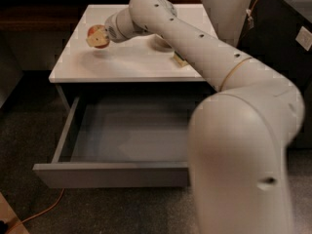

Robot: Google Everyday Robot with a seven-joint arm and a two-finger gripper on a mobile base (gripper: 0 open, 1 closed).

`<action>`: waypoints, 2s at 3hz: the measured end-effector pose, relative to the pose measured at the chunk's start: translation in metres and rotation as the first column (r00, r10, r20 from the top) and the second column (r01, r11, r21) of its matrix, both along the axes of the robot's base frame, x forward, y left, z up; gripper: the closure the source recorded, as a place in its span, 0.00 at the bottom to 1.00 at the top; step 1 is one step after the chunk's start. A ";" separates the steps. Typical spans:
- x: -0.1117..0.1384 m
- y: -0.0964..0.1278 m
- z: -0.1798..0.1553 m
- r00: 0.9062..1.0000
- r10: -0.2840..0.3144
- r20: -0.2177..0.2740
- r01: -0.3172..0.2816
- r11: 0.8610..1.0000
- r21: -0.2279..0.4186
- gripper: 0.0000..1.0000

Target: Place apple into top drawer

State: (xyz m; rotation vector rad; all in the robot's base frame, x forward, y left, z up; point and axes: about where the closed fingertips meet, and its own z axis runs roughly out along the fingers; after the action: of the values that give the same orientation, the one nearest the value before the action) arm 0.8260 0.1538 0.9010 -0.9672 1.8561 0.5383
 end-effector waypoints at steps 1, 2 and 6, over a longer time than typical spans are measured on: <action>-0.066 -0.002 -0.002 0.998 0.058 0.001 -0.058 0.998 0.039 1.00; -0.105 -0.006 -0.009 0.991 0.134 0.001 -0.134 0.990 0.054 1.00; -0.166 -0.017 -0.026 0.930 0.368 -0.001 -0.367 0.930 0.019 1.00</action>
Offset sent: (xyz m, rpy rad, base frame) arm -0.1575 -0.0160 -0.0154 0.0670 -0.0113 0.2376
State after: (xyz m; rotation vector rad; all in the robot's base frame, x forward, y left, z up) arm 0.6600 0.1363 0.8751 -1.3133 1.6750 0.7802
